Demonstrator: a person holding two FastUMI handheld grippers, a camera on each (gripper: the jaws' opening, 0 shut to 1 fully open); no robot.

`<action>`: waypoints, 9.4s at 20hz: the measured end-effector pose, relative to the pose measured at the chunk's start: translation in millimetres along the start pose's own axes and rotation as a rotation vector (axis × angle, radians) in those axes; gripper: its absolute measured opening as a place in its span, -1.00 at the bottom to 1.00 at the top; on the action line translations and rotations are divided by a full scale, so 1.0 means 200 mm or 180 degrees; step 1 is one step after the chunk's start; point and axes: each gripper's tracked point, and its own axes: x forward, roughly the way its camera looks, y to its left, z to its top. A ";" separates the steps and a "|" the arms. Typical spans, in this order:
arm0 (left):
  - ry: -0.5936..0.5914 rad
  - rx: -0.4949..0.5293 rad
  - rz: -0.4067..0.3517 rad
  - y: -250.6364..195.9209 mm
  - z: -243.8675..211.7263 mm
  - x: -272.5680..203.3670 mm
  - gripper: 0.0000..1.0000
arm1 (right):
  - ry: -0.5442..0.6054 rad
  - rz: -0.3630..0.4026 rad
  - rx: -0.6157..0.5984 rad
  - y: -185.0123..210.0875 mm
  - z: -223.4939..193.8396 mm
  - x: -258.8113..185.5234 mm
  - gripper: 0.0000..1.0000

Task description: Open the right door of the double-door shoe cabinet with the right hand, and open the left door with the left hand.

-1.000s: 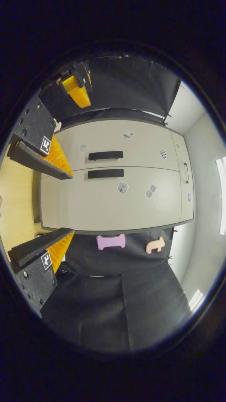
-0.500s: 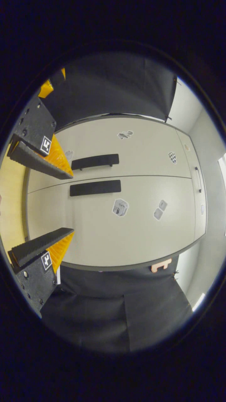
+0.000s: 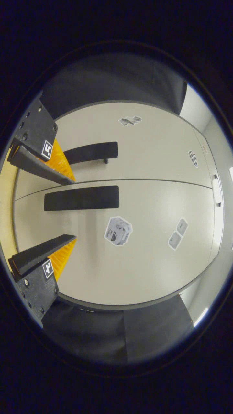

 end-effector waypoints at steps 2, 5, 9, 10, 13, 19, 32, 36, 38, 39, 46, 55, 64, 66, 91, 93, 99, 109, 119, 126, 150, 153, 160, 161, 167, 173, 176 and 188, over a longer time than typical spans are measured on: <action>0.0011 -0.0032 0.0037 0.03 -0.01 0.01 0.88 | -0.0014 -0.0030 -0.0011 -0.01 0.01 0.05 0.92; 0.0030 -0.0049 0.0074 0.06 -0.03 0.02 0.88 | 0.0014 -0.0063 -0.0003 -0.02 0.02 0.08 0.91; 0.0054 -0.0092 0.0079 0.07 -0.04 0.04 0.88 | 0.0016 -0.0133 -0.0081 -0.02 0.01 0.09 0.87; 0.0050 -0.0102 0.0073 0.07 -0.04 0.05 0.88 | 0.0011 -0.0160 -0.0102 -0.02 0.01 0.09 0.87; 0.0059 -0.0090 0.0064 0.06 -0.05 0.06 0.88 | 0.0027 -0.0136 -0.0089 -0.01 0.01 0.09 0.77; 0.0065 -0.0098 0.0087 0.08 -0.06 0.05 0.88 | -0.0043 -0.0001 -0.0251 0.06 0.00 0.09 -0.35; 0.0039 -0.0151 0.0184 0.12 -0.05 0.01 0.88 | 0.0073 0.0274 -0.0111 -0.01 -0.02 -0.26 -0.53; 0.0051 -0.0113 0.0162 0.10 -0.05 0.00 0.89 | 0.0067 0.0366 -0.0087 -0.09 -0.02 -0.43 -0.55; 0.0055 -0.0087 0.0143 0.07 -0.04 0.00 0.89 | 0.0092 0.0386 -0.0105 -0.17 -0.03 -0.54 -0.56; 0.0066 -0.0066 0.0148 0.06 -0.04 0.00 0.89 | 0.0112 0.0388 -0.0121 -0.21 -0.04 -0.59 -0.56; 0.0003 0.0032 0.0276 -0.04 0.03 -0.01 0.88 | 0.0163 0.0433 -0.0181 -0.45 -0.04 -0.80 -0.57; -0.0077 -0.0011 0.0277 -0.33 0.10 0.03 0.89 | 0.0182 0.0406 -0.0361 -0.77 -0.02 -0.92 -0.59; -0.0040 -0.0071 0.0303 -0.49 0.08 0.05 0.89 | 0.0032 -0.0046 -0.0510 -1.17 0.02 -0.92 -0.89; -0.0064 -0.0037 0.0299 -0.52 0.09 0.05 0.89 | 0.0029 0.0076 -0.0343 -1.14 0.02 -0.90 -0.92; -0.0193 -0.0067 -0.0186 -0.66 0.26 0.22 0.89 | 0.0036 0.0264 -0.0230 -0.58 -0.20 -1.26 1.00; -0.0253 -0.0112 -0.0374 -0.72 0.35 0.32 0.89 | -0.0002 0.0246 -0.0303 -0.58 -0.20 -1.28 1.00; -0.0122 -0.0102 -0.0440 -0.76 0.43 0.79 0.88 | -0.0014 0.0167 -0.0288 -0.62 -0.23 -1.39 1.00; 0.0184 0.0063 -0.0201 -0.75 0.28 1.18 0.89 | 0.0146 -0.0388 -0.0013 -0.96 -0.33 -1.43 1.00; 0.0163 -0.0088 -0.0093 -0.73 0.30 1.27 0.88 | 0.0264 -0.0461 0.0140 -1.07 -0.38 -1.36 1.00; 0.0160 -0.0331 -0.0219 -0.71 0.32 1.27 0.83 | 0.0271 -0.0342 0.0077 -1.02 -0.38 -1.31 1.00; 0.0244 -0.0195 -0.0536 -0.52 0.35 0.75 -0.67 | 0.0344 -0.0310 0.0065 -0.90 -0.46 -1.36 1.00; 0.0254 -0.0188 -0.0493 -0.42 0.35 0.63 -0.67 | 0.0206 -0.0290 0.0071 -0.84 -0.41 -1.36 1.00; 0.0299 -0.0392 -0.0655 -0.23 0.33 0.36 -0.77 | 0.0089 -0.0187 0.0073 -0.69 -0.34 -1.31 1.00; 0.0261 -0.0357 -0.0682 -0.20 0.33 0.35 -0.79 | 0.0098 -0.0156 0.0065 -0.67 -0.34 -1.30 1.00; 0.0329 -0.0616 -0.0774 -0.29 0.21 0.63 -1.00 | -0.0110 -0.0049 -0.0031 -0.61 -0.23 -1.30 1.00; 0.0152 -0.0482 -0.0961 -0.64 0.24 0.76 -1.00 | -0.0118 -0.0200 -0.0128 -0.77 -0.18 -1.30 1.00; -0.0018 -0.0262 -0.0686 -0.64 0.32 0.87 -1.00 | -0.0045 -0.0215 -0.0135 -0.77 -0.24 -1.28 1.00; 0.0059 -0.0302 -0.0739 -0.72 0.30 1.00 -0.51 | 0.0235 -0.0294 0.0110 -0.89 -0.40 -1.20 1.00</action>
